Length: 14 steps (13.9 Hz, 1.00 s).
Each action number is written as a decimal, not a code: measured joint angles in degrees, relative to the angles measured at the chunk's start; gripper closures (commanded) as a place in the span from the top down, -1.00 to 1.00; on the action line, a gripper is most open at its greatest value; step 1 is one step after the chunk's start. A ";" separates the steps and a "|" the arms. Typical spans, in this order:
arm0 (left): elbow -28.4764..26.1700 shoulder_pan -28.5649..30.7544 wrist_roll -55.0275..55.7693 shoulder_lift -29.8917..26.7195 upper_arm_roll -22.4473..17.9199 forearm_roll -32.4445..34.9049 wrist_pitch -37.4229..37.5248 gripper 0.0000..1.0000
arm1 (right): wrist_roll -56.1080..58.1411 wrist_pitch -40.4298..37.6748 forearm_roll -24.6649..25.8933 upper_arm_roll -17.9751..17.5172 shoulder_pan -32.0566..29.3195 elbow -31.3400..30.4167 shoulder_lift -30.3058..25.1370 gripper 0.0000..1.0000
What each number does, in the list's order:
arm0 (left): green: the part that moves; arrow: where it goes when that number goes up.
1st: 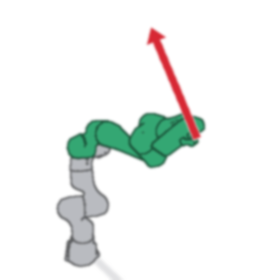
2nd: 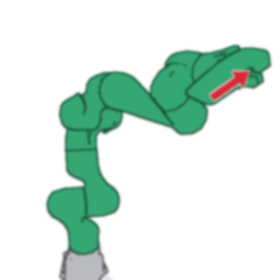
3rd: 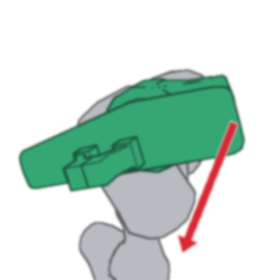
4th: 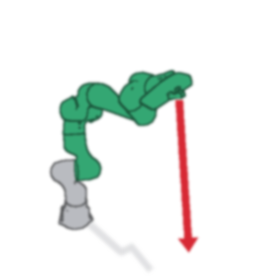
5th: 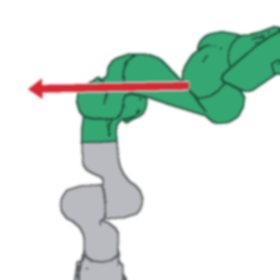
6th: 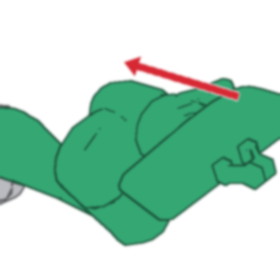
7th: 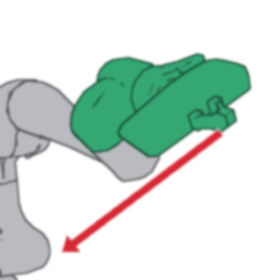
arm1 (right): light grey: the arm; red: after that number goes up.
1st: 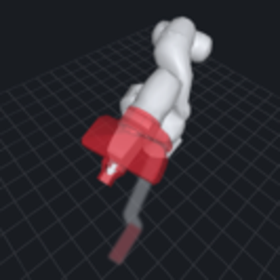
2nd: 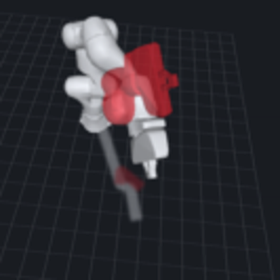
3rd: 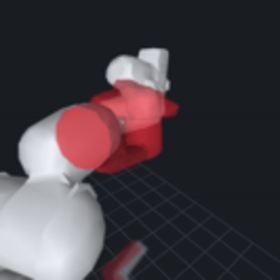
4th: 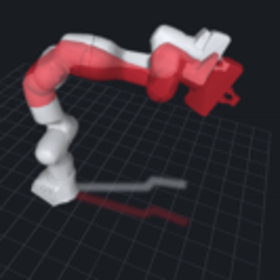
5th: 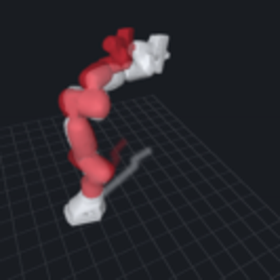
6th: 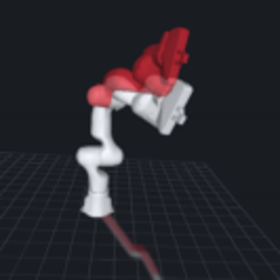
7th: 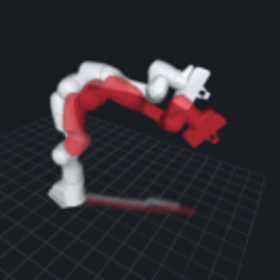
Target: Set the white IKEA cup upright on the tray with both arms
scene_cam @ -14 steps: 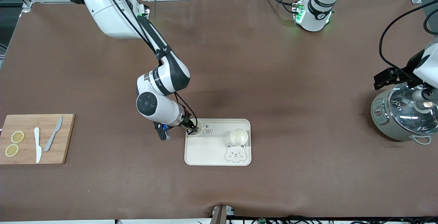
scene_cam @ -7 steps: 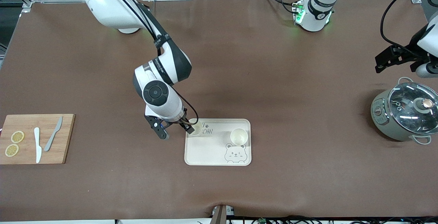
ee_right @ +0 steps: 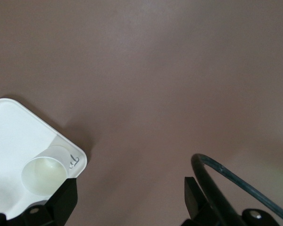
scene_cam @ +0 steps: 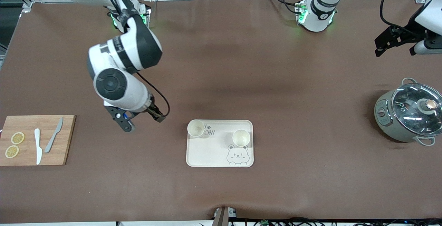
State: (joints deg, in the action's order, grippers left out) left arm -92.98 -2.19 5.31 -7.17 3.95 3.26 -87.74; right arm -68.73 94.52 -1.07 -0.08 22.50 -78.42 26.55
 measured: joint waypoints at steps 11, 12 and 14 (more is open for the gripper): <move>-0.45 0.01 0.00 0.02 -0.50 -0.40 -1.06 1.00 | 37.76 0.65 1.01 0.41 -8.31 -16.43 -16.26 1.00; -0.45 0.01 0.00 0.02 -0.50 -0.40 -1.12 1.00 | 41.81 0.63 1.07 0.45 -9.85 -16.85 -16.85 1.00; -0.45 0.01 0.00 0.03 -0.50 -0.41 -1.60 1.00 | 49.12 0.38 1.10 0.52 -13.29 -17.33 -17.82 1.00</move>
State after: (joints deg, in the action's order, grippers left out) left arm -93.43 -2.18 5.31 -7.14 3.45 2.85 -89.34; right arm -19.61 94.90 0.03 0.44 9.21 -95.75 8.73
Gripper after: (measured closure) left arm 0.000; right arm 0.000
